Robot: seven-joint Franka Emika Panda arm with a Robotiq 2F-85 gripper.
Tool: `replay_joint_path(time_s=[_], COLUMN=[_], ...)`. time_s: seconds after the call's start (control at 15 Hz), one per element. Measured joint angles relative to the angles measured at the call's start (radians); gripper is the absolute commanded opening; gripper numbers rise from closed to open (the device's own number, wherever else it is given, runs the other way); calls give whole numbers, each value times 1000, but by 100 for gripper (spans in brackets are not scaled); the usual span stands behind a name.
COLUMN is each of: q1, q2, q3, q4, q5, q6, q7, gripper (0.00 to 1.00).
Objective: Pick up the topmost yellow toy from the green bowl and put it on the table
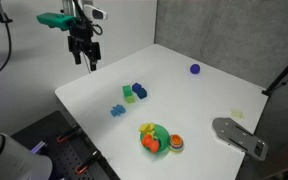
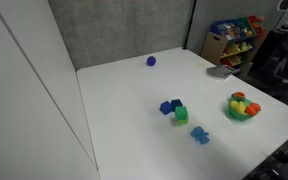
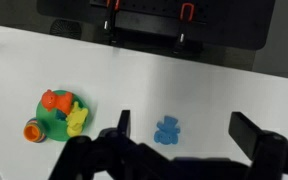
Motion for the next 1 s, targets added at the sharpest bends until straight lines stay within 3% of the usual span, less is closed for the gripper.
replay_joint_path(time_s=[0.4, 1.0], q1=[0, -27], q2=[2, 80], q3=[-1, -77], q4=[-1, -6], q5=[-2, -57], q6=[9, 204], q7=[0, -36], gripper=[100, 100])
